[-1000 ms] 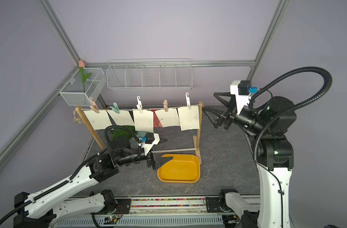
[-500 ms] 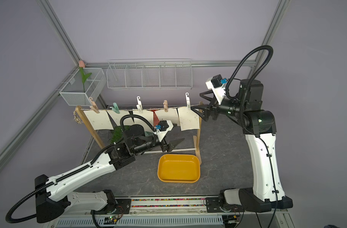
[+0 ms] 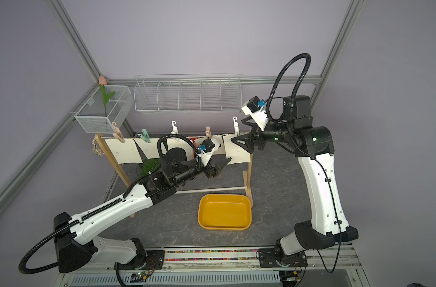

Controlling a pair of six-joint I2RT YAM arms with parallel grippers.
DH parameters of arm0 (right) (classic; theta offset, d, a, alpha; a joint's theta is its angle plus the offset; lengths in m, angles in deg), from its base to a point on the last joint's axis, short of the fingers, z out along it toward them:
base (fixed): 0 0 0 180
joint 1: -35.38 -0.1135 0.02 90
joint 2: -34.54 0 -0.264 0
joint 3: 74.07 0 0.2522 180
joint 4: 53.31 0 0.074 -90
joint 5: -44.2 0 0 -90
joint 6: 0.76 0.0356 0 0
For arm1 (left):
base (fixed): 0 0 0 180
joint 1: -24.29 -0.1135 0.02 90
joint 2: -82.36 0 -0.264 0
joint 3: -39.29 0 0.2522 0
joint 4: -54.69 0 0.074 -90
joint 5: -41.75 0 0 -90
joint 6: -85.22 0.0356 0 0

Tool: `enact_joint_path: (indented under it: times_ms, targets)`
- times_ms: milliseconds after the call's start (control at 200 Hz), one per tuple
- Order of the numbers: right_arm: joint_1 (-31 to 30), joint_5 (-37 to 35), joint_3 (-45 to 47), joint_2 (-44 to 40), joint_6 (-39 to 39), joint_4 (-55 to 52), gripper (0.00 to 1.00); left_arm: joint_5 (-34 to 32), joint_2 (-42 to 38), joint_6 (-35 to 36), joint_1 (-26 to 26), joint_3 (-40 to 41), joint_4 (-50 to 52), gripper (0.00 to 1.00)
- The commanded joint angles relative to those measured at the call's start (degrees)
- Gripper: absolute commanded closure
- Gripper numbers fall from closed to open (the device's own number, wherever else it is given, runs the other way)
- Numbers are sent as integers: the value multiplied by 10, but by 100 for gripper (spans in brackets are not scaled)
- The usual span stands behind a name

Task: Remove the postcards from the strings
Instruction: Pinch the postcard on the clothesline.

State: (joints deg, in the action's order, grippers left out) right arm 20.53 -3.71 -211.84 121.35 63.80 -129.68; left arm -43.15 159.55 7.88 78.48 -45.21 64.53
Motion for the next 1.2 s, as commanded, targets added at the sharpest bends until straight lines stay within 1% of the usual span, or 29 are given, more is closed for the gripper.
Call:
enact_joint_path:
  times_ms: [0,225,385,560,690,820,950,1195]
  targets:
    - [-5,-4,-15,7,-24,-31,5,56,12,7,-17,-33,21,32]
    - [-9,-8,-25,2,-33,-40,4,121,23,9,-32,-46,40,36]
    - [-9,-15,-42,-11,-36,-39,3,156,31,5,-33,-49,47,43]
    - [-10,-16,-49,-20,-34,-31,2,158,33,2,-33,-44,40,48]
    - [-19,-33,-61,-3,-39,-39,0,159,35,1,-33,-44,35,52]
    - [-39,-67,-86,23,-53,-60,2,155,37,1,-33,-45,32,54]
    - [-46,-82,-102,41,-55,-66,4,149,38,5,-32,-45,29,57]
    - [-47,-104,-108,43,-51,-66,3,155,54,8,-34,-63,35,58]
